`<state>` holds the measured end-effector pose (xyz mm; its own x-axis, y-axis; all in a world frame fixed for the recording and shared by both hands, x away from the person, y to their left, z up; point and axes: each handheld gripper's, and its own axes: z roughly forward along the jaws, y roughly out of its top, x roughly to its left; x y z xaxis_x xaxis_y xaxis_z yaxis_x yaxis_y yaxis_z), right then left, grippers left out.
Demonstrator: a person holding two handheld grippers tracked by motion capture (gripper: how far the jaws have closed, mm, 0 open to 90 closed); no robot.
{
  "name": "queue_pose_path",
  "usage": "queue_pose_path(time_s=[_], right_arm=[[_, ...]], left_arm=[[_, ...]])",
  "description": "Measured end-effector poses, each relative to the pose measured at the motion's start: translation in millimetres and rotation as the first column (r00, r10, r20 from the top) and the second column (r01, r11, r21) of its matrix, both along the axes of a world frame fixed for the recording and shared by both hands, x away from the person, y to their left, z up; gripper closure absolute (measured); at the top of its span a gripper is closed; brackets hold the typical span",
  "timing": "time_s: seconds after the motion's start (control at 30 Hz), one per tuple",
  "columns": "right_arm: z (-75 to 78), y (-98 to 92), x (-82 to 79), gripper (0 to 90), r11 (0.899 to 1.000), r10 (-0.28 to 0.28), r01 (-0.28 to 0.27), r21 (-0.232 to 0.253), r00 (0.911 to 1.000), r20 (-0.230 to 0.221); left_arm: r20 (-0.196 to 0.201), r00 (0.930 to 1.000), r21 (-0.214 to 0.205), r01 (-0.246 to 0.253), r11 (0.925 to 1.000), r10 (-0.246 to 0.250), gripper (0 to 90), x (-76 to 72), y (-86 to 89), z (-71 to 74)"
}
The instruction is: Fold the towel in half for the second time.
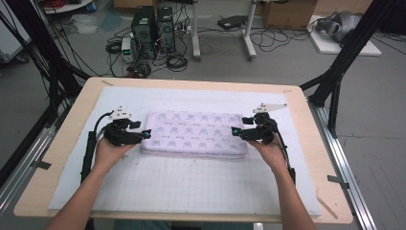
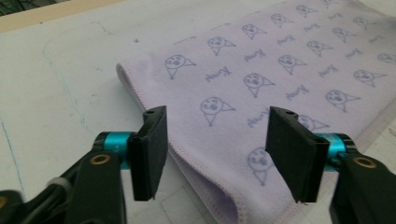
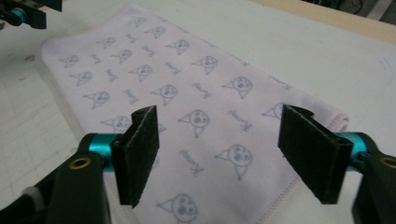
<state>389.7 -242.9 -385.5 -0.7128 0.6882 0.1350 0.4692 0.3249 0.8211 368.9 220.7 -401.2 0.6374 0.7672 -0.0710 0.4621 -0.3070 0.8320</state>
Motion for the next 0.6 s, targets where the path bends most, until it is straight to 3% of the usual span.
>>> queue_pose_path(time_s=[0.27, 0.6], right_arm=[[3.7, 9.8, -18.0, 15.3, 1.000, -0.002, 0.002, -0.022, 0.9998, 0.022], [1.6, 8.8, -33.4, 12.3, 1.000, 0.006, -0.005, -0.027, 0.9996, 0.028]], left_arm=[[-0.020, 0.9996, -0.001, 0.018, 0.9998, -0.018, 21.7, -11.9, -0.5, 3.6], [0.016, 0.9986, 0.013, 0.051, 0.9986, -0.051, 15.4, -28.1, -3.7, 9.1]])
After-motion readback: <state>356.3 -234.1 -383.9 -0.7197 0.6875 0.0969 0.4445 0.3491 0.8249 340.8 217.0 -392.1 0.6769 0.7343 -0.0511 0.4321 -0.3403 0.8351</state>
